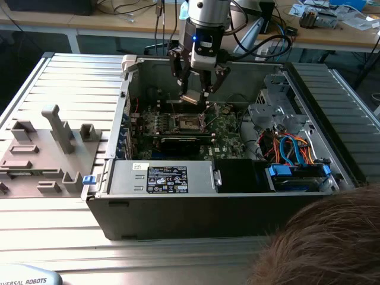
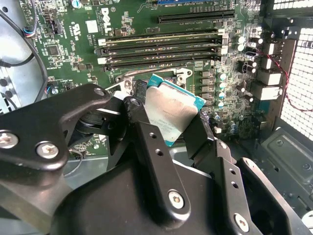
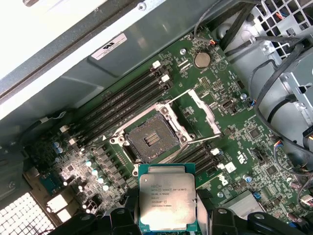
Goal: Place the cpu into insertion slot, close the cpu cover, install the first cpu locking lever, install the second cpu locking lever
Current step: 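Place the cpu into insertion slot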
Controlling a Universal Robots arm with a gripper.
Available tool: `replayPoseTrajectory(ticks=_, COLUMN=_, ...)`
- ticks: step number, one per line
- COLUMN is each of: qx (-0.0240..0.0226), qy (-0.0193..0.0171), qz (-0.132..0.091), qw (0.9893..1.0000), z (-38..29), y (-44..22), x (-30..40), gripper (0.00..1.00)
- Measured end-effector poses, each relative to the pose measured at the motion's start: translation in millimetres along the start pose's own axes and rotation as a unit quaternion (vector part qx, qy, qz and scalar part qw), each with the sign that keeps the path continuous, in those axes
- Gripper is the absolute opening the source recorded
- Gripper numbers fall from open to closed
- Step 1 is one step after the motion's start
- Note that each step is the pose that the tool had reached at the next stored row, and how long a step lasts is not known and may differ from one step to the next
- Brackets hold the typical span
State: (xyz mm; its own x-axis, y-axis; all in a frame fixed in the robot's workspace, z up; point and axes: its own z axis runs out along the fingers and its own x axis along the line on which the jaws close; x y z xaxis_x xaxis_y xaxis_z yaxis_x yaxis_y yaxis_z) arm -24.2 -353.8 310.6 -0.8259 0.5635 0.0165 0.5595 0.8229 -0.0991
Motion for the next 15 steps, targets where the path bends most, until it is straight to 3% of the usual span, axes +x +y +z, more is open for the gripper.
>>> replayPoseTrajectory(ticks=15, qx=0.0011, qy=0.0000, qz=0.008, qw=1.0000, z=0.5, y=0.1, x=0.0, gripper=0.55)
